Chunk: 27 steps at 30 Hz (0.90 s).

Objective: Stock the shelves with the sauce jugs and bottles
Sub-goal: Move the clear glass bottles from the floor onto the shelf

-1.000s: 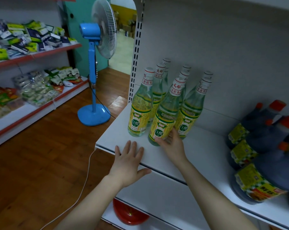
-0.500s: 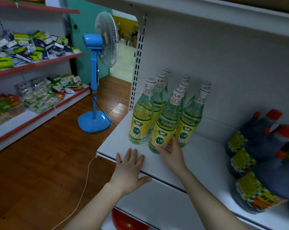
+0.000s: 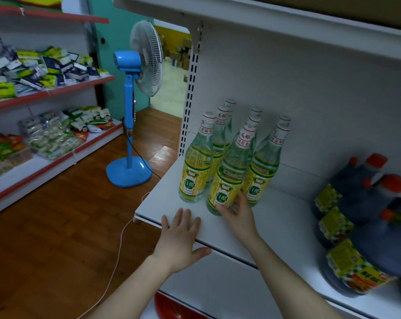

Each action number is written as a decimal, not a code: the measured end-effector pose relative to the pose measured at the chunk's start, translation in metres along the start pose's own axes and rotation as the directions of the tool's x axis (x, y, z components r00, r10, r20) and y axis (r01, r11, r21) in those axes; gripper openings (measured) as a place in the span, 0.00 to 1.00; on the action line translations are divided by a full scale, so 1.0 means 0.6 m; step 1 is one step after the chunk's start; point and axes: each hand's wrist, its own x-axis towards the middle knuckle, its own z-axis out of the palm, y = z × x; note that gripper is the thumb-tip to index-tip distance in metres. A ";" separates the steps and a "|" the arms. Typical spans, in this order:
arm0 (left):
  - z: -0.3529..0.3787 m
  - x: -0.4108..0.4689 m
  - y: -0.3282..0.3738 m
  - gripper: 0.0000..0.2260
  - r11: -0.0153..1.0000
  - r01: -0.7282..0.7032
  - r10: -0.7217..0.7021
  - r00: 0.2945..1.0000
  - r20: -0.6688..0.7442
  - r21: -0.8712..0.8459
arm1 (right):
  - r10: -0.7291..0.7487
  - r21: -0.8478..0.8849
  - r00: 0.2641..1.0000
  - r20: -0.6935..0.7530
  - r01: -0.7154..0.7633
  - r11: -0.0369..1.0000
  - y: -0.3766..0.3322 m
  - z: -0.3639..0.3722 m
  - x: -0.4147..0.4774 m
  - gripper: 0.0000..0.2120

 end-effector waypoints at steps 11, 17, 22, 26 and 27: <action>-0.029 0.055 -0.052 0.34 0.709 0.095 -0.444 0.830 -0.338 -0.699 | 0.071 -0.002 0.997 -0.020 -0.071 0.997 0.017 0.002 -0.015 0.28; -0.029 0.109 -0.050 0.31 0.715 0.072 -0.440 0.820 -0.367 -0.695 | 0.063 -0.046 0.996 -0.060 -0.066 0.997 0.022 0.008 -0.014 0.28; -0.023 0.117 -0.046 0.25 0.741 0.070 -0.459 0.779 -0.427 -0.668 | 0.036 -0.104 0.998 -0.060 -0.042 0.994 0.016 0.006 -0.016 0.24; -0.022 0.118 -0.046 0.25 0.748 0.067 -0.452 0.780 -0.434 -0.660 | 0.036 -0.102 0.998 -0.055 -0.042 0.994 0.016 0.006 -0.018 0.24; -0.021 0.118 -0.046 0.24 0.750 0.062 -0.448 0.780 -0.437 -0.659 | 0.042 -0.097 0.998 -0.054 -0.047 0.994 0.016 0.006 -0.018 0.23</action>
